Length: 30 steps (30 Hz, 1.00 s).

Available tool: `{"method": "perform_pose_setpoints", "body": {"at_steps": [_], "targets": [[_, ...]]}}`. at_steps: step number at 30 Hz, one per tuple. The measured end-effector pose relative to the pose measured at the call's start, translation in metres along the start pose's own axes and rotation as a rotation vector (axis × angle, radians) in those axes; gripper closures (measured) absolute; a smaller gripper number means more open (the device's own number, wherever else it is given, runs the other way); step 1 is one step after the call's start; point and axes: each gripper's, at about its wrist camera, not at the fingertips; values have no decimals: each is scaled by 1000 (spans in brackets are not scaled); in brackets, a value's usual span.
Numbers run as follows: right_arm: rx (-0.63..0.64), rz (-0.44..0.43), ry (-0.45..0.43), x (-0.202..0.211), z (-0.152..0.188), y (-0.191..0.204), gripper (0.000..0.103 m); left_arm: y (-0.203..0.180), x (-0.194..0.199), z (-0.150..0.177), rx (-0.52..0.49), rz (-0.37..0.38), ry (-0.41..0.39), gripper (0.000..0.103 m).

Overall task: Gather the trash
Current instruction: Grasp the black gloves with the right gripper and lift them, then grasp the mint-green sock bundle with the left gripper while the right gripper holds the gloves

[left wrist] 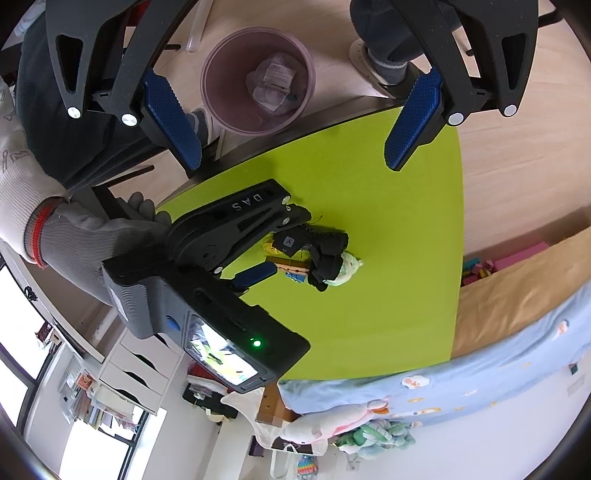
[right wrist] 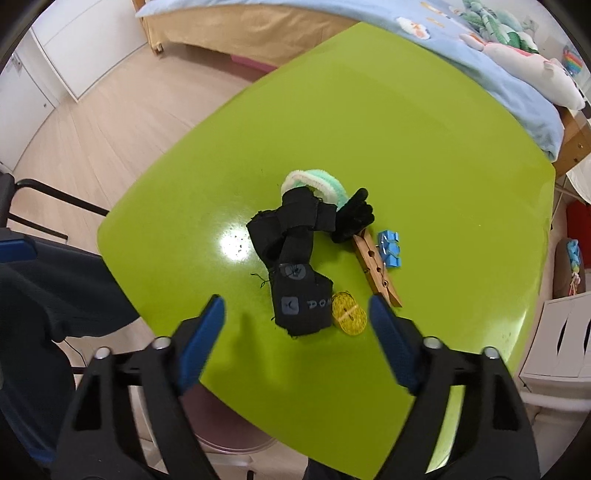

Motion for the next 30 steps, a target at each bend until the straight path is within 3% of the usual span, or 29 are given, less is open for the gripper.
{"method": "perform_pose_setpoints", "body": {"at_steps": [5, 9, 20, 30], "targets": [[17, 21, 13, -7, -5, 4, 68, 3, -3, -1, 11, 3, 4, 7], [9, 21, -7, -3, -2, 3, 78, 4, -4, -4, 12, 3, 3, 7], [-122, -73, -117, 36, 25, -14, 82, 9, -10, -16, -2, -9, 9, 7], [-250, -115, -168, 63, 58, -45, 82, 20, -29, -50, -16, -7, 41, 7]]}}
Point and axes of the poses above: each gripper's, at about its wrist camera, not at the fingertips, and x roughly against the way its jaws point, y to its left, z to its underside, and after that the axes turned 3 degrees about z, right-handed
